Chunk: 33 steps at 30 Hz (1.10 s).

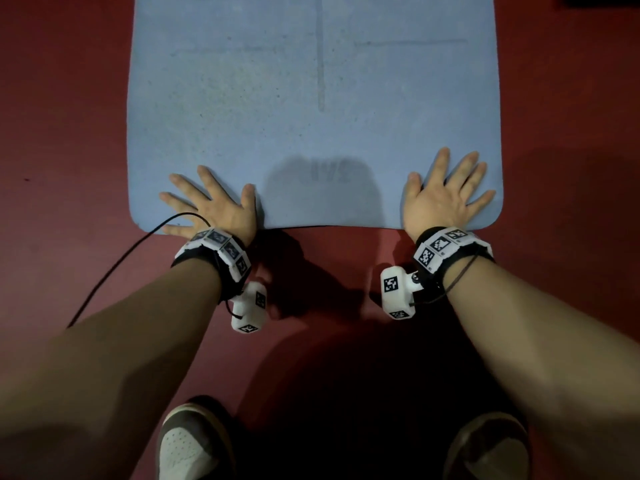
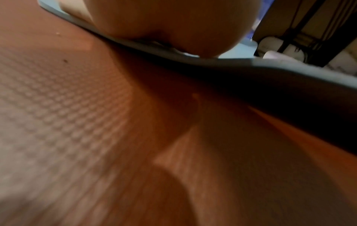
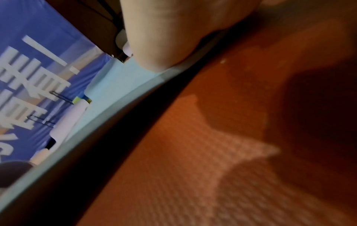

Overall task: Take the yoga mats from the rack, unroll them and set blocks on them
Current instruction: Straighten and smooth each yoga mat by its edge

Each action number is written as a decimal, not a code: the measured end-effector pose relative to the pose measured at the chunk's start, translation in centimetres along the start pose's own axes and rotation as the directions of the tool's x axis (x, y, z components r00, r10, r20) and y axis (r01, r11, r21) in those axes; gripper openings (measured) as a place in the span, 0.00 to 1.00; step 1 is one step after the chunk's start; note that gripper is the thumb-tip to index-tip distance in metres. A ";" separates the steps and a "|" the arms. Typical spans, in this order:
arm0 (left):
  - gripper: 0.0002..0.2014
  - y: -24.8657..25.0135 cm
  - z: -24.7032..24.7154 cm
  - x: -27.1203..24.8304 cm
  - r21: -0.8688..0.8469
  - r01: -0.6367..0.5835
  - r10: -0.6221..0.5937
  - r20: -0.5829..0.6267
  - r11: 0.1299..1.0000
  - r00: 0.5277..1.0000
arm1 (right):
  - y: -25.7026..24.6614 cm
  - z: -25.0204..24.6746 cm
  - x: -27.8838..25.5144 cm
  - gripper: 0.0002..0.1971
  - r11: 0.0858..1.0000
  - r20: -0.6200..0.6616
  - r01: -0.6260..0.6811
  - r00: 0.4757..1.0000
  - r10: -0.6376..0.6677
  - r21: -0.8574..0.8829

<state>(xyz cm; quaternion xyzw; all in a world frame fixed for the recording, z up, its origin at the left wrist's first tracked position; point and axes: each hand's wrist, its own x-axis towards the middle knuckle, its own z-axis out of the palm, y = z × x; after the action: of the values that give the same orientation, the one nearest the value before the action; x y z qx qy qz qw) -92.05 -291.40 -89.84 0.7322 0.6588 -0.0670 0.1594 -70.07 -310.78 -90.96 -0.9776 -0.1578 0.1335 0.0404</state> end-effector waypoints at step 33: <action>0.17 24.9 -42.0 -24.5 -0.385 -0.317 0.479 0.464 0.867 0.746 | 2.9 -50.5 -11.9 0.28 0.503 0.375 -0.370 0.922 0.096 0.781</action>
<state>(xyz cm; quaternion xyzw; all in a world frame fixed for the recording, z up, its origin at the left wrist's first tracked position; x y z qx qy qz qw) -75.17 -303.01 -39.16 0.7762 0.4148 -0.1418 0.4532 -66.27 -319.21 -39.81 -0.8190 0.0564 0.3348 0.4626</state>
